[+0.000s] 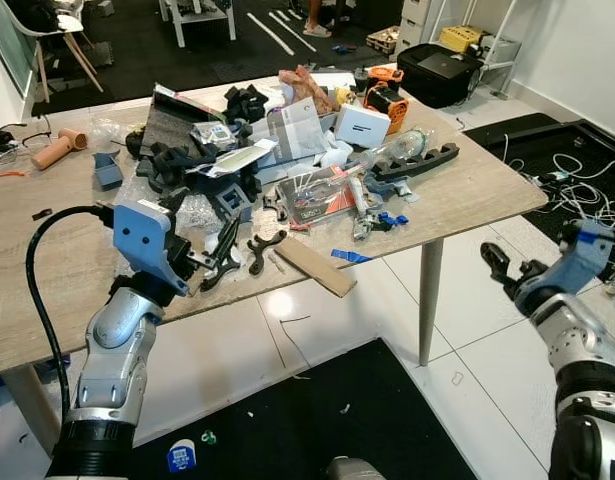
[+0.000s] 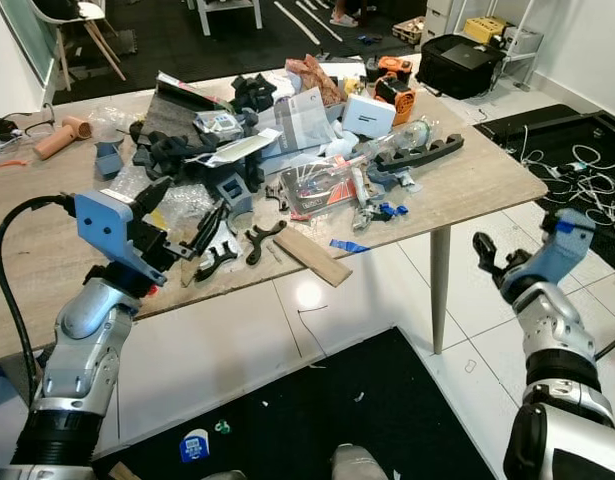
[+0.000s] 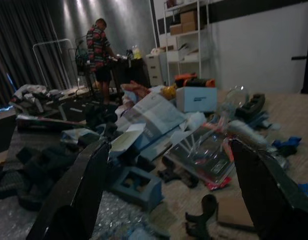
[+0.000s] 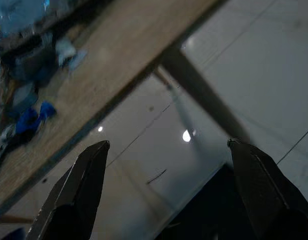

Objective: Picking trash to rubbish bin

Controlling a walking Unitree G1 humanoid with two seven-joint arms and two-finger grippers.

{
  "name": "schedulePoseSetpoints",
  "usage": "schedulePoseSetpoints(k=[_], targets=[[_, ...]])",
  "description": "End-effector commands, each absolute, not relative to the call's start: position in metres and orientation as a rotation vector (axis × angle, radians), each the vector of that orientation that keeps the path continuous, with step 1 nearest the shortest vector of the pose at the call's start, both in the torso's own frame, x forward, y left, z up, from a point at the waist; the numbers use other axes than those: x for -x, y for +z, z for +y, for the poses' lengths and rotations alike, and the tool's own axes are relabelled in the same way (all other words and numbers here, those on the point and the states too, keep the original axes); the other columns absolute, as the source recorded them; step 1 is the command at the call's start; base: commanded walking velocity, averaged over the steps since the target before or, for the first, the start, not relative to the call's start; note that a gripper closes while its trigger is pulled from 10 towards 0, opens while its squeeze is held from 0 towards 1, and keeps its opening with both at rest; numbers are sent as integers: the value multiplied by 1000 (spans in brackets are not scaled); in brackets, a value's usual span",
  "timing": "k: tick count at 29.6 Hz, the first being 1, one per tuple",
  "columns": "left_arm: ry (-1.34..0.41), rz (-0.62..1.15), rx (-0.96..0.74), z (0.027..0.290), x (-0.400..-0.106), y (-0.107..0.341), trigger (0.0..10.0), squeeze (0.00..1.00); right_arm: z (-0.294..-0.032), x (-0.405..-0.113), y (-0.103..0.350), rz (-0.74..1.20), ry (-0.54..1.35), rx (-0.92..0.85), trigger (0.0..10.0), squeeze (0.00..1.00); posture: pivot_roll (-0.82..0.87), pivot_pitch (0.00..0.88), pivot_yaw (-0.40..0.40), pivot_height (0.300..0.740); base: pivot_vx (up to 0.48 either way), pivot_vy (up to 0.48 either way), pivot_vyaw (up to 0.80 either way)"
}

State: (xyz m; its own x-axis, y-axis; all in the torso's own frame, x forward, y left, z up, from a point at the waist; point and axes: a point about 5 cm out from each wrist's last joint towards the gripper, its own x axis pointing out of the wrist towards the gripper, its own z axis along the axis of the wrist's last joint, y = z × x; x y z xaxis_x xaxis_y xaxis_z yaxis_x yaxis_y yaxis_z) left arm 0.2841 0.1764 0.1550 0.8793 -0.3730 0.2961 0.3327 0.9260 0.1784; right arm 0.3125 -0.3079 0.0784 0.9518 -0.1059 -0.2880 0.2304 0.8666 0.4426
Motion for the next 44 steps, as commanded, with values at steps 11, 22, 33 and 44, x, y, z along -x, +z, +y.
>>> schedulePoseSetpoints(k=[11,22,33,44], targets=[[-297,-335,-252,189,-288,158,10000,0,-231,-317,57,375,316,-593,10000,0,-52,0,-4,740,0,0,0],[-297,-343,-260,187,-289,158,10000,0,-207,-303,55,431,686,-508,10000,0,-54,0,-2,740,0,0,0],[-298,-350,-269,186,-288,159,10000,0,-203,-304,57,413,757,-511,10000,0,-51,0,-4,740,0,0,0],[-351,-359,-310,184,-283,159,10000,0,-206,-305,56,331,695,-617,10000,0,-47,0,-1,740,0,0,0]])
